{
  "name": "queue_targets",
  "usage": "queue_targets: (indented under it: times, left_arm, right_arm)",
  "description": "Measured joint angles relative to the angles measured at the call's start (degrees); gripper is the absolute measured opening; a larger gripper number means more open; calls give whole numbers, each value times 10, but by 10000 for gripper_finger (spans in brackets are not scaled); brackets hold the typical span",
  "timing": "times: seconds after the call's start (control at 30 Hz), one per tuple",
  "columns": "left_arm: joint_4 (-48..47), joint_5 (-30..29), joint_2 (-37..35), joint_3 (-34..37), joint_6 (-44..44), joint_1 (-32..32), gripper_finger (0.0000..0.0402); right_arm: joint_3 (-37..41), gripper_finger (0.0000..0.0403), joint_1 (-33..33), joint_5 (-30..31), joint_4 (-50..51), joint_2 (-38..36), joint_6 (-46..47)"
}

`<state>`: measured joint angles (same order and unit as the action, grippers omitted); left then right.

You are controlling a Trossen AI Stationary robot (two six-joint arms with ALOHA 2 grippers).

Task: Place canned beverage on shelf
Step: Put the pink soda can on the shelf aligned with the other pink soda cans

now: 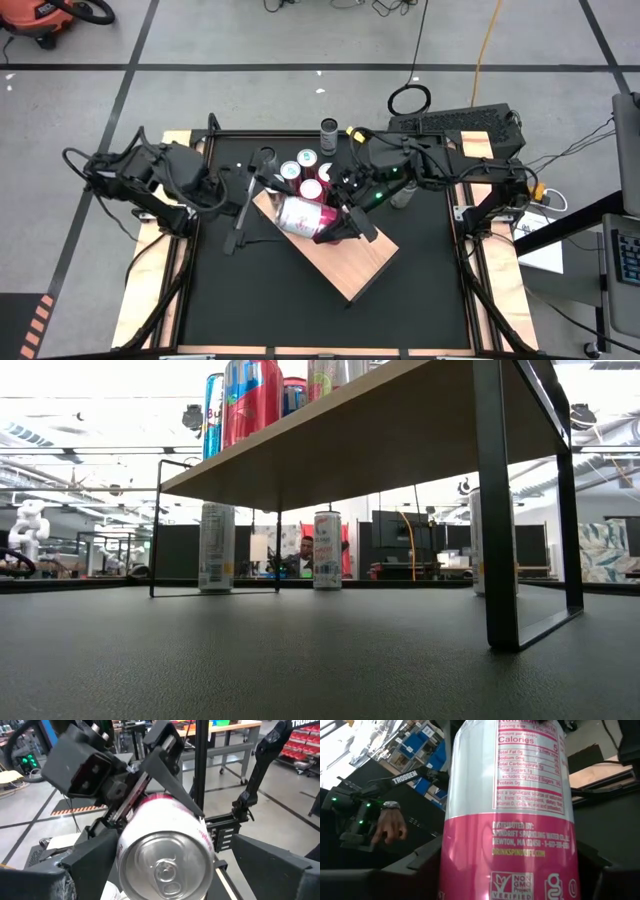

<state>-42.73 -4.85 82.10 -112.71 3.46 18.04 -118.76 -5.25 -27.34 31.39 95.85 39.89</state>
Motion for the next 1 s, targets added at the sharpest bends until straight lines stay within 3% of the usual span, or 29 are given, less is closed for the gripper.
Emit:
queue_targets:
  times: [0.43,0.8,1.0]
  left_arm:
    - [2,-15,15,1,-1,0,390]
    - [-3,-16,18,1,-29,-4,305]
    - [-6,-14,18,1,-36,-4,288]
  right_arm:
    - [0,274,0,1,-2,0,-1]
    - [0,274,0,-2,1,6,-7]
    - [0,283,-1,18,0,6,-6]
